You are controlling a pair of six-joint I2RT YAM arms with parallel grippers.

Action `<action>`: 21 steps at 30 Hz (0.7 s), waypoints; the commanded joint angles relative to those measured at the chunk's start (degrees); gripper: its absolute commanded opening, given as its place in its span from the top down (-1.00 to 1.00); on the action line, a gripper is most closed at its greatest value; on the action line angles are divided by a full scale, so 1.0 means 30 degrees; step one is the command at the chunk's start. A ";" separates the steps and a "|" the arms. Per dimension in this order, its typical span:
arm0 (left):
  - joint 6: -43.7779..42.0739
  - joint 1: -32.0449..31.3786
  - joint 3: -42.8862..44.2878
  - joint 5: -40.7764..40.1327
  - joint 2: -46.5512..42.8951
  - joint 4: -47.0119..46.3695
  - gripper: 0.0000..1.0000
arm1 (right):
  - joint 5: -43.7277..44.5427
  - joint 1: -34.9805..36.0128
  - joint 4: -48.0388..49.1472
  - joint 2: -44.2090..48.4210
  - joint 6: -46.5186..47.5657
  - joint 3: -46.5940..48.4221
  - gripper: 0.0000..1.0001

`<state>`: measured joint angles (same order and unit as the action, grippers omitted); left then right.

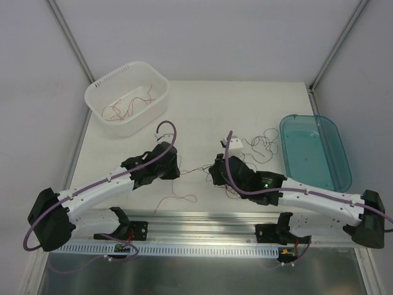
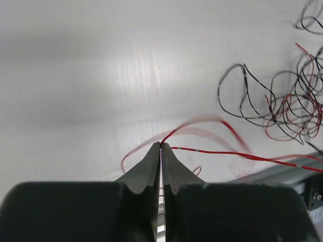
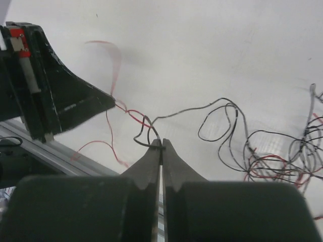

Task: Untangle the cables

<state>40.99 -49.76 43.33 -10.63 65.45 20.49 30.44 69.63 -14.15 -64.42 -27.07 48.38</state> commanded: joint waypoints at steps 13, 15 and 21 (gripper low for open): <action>-0.0627 0.4485 -0.1758 -0.0205 -0.3535 0.1607 1.00 | -0.1589 -0.5716 -0.3303 0.7207 0.3075 -0.2096 0.99; -0.0685 0.4777 -0.1730 -0.0032 -0.3856 0.1666 1.00 | -0.2607 -0.6244 -0.3690 0.6769 0.3685 -0.1859 0.99; -0.1388 0.4779 -0.0910 0.2222 -0.3683 0.1227 1.00 | -0.9633 -0.6246 0.0138 0.4280 0.5594 -0.1537 -0.25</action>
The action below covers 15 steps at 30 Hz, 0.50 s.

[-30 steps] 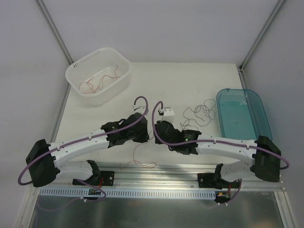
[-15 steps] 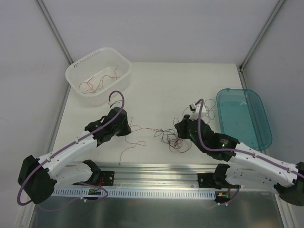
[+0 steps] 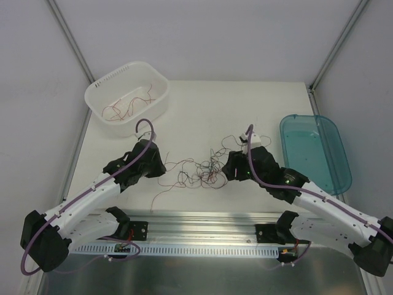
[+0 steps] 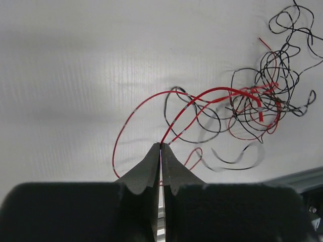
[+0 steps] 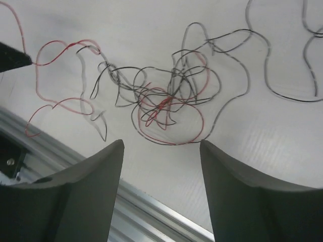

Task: Untangle the cables

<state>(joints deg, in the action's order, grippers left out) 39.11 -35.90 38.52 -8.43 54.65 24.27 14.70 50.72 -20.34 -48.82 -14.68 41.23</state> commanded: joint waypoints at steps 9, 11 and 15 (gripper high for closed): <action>-0.1844 0.0131 0.0489 0.3365 -0.1107 -0.0298 1.00 | -0.4720 -0.0089 0.1916 -0.3002 0.3395 0.2280 -0.48; -0.1875 0.0131 0.0460 0.3482 -0.1312 -0.0298 1.00 | -0.5978 -0.0265 0.1829 -0.4026 0.3836 0.2806 -0.48; -0.1934 0.0131 0.0489 0.3745 -0.1401 -0.0298 1.00 | -0.8876 -0.0295 0.2730 -0.5903 0.4656 0.3248 -0.52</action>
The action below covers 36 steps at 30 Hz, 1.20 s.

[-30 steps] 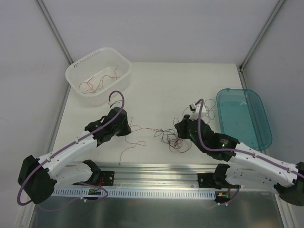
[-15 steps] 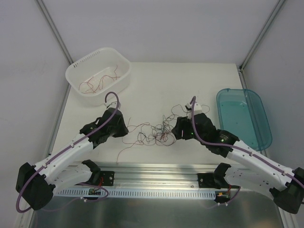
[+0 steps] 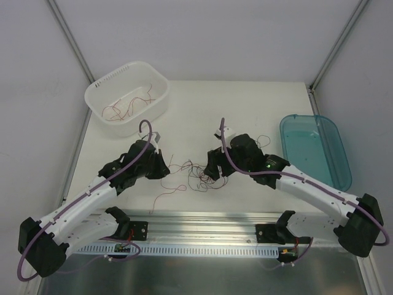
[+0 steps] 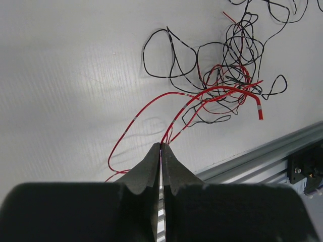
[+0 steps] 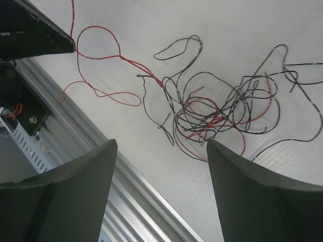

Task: Untangle the cables

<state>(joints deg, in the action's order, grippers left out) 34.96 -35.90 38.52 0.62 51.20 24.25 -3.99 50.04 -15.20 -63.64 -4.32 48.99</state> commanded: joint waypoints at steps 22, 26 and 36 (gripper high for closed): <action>-0.0433 0.0131 -0.0008 0.1697 -0.1451 -0.0232 1.00 | -0.1338 -0.0069 0.4246 -0.6824 0.2552 0.1745 -0.26; -0.0374 0.0131 -0.0097 0.1667 -0.1627 -0.0086 1.00 | -0.0868 -0.0362 0.4599 -0.6825 0.2347 0.1423 0.05; -0.0403 0.0131 0.0283 0.1550 -0.1950 0.0178 1.00 | 0.0130 -0.0684 0.4686 -0.6096 0.2025 0.0282 0.99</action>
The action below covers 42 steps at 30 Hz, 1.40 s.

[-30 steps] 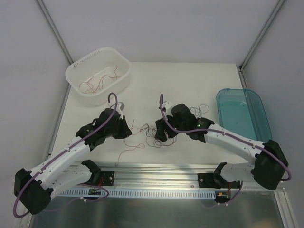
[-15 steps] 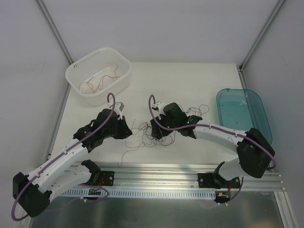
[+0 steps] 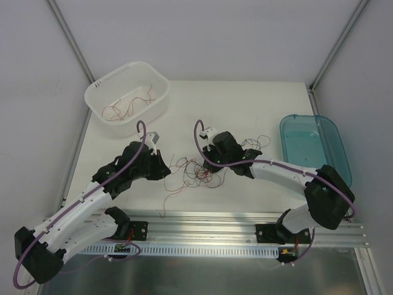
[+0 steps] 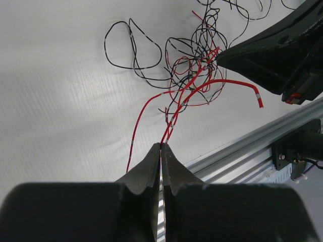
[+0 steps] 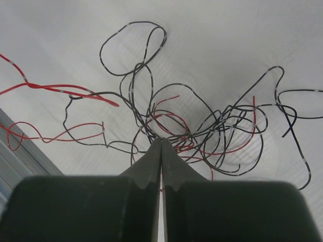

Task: Untangle the cables

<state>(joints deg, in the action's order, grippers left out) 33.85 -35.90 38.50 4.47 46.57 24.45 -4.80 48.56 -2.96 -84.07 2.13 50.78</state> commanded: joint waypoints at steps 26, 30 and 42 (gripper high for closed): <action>0.0085 0.0131 0.0701 0.0503 -0.0229 0.0669 1.00 | -0.2295 0.0133 -0.1416 -0.0654 0.3478 0.2436 -0.24; 0.0115 0.0160 0.0672 0.0473 -0.0317 0.0757 1.00 | -0.2473 0.0104 -0.0772 -0.1973 0.3537 0.2495 -0.15; 0.0670 0.0160 -0.0877 -0.1400 -0.1399 0.1547 1.00 | -0.1477 -0.3028 0.1075 0.1242 0.0435 -0.0780 0.99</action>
<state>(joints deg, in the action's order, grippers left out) 34.13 -35.90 37.80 3.01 44.29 26.96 -9.98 41.95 -2.28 -87.42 6.81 50.87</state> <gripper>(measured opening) 0.006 0.025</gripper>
